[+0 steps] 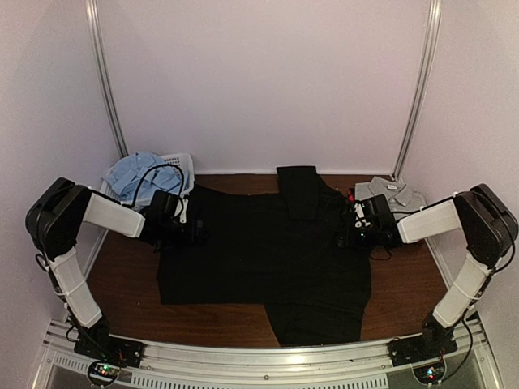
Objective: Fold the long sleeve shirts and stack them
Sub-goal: Pick up the sleeve from the center of the board, then pass from the right arm to the left
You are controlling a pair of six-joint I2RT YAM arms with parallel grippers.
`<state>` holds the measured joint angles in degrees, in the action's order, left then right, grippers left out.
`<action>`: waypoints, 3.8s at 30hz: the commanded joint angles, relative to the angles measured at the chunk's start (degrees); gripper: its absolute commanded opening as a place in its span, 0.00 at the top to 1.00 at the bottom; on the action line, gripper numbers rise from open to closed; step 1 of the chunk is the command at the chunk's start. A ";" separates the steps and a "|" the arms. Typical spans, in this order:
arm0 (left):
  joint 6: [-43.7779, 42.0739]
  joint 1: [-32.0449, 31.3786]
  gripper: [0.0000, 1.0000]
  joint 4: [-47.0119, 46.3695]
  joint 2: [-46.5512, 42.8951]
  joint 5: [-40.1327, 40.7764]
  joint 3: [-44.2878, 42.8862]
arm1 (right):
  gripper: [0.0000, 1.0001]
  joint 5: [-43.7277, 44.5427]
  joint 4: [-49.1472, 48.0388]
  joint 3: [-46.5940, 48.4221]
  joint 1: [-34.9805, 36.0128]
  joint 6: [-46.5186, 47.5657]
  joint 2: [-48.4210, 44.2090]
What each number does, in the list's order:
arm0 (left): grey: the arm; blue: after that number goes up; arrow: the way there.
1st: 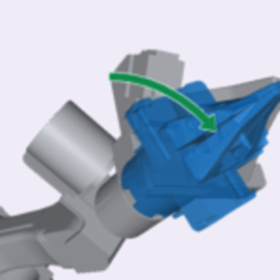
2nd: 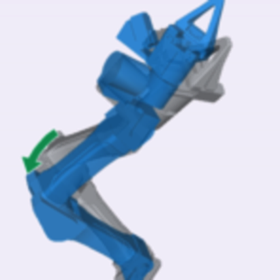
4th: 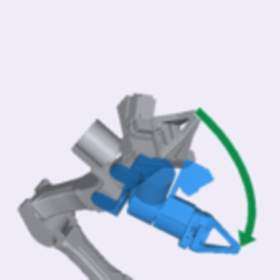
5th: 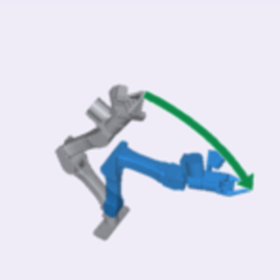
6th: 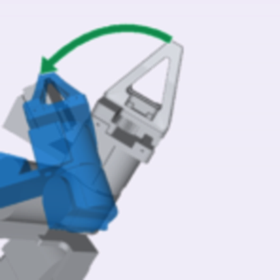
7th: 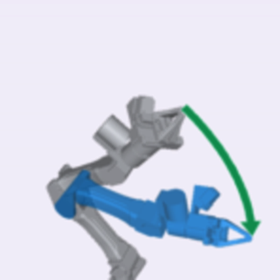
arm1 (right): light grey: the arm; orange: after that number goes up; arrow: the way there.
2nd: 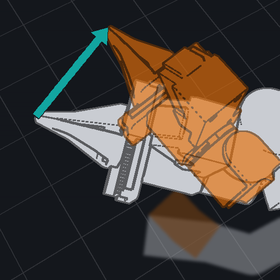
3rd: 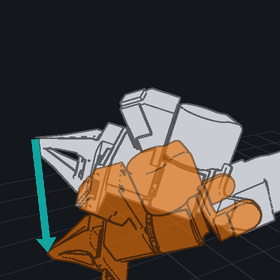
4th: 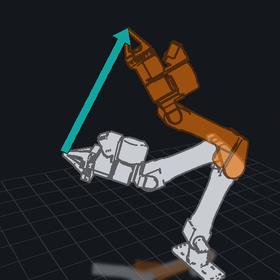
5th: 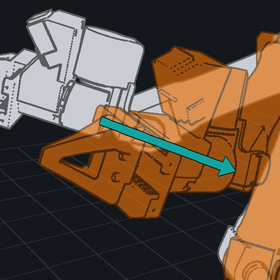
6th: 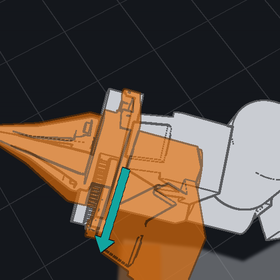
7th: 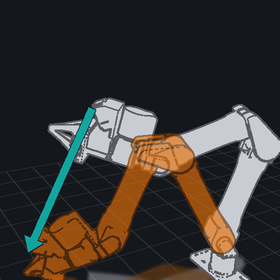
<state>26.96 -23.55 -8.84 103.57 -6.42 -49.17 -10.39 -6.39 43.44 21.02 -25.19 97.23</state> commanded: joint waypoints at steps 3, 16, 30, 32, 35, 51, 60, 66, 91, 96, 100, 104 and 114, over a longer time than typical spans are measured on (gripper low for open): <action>0.64 0.96 0.17 -0.65 1.00 2.29 4.46 | 0.19 1.39 3.80 -5.48 -0.62 -4.64 -2.38; -2.20 0.83 0.11 -4.83 -5.56 -7.13 2.89 | 0.18 0.91 5.75 -7.14 0.87 -2.84 -15.76; -5.77 -7.79 0.03 -3.90 -19.51 -4.53 3.32 | 0.17 9.61 36.87 -13.55 20.27 -17.88 -38.49; -5.69 -9.03 0.03 -3.19 -19.89 -3.56 3.21 | 0.18 10.06 40.28 -14.37 23.35 -21.11 -41.19; -5.48 -10.35 0.03 -2.57 -19.86 -2.80 3.16 | 0.20 10.13 43.82 -15.90 28.94 -26.80 -44.72; -4.48 -12.66 0.04 -1.13 -19.00 -1.85 2.60 | 0.38 12.19 38.36 -22.65 45.79 -41.19 -42.93; -8.73 -14.29 0.07 -0.67 -20.40 -3.53 2.38 | 0.86 12.03 29.30 -24.74 45.99 -41.23 -45.40; -14.20 -19.79 0.12 -5.39 -22.04 -10.85 5.24 | 1.00 16.08 30.87 -16.03 45.60 -37.81 -49.70; -9.28 -41.87 0.17 -24.58 -5.44 -19.44 10.31 | 1.00 9.53 15.44 -3.94 27.95 -29.33 -37.62; -9.38 -42.01 0.24 -25.48 -0.80 -21.32 6.61 | 1.00 8.61 15.02 -4.33 27.59 -29.17 -37.20; -8.59 -42.18 0.47 -26.98 2.54 -22.37 3.93 | 1.00 8.14 13.97 -5.82 27.58 -29.67 -37.61; -8.19 -42.19 0.74 -23.69 3.78 -26.34 1.12 | 1.00 8.50 14.30 -6.92 27.36 -29.83 -38.44; -3.52 -42.19 1.00 -11.21 -6.21 -32.19 -3.82 | 0.85 8.54 19.94 -6.97 26.24 -24.93 -37.60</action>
<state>21.15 -65.36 -24.53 103.07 -35.53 -48.29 -1.69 11.00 37.08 47.92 -53.15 59.64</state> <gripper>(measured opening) 0.012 0.083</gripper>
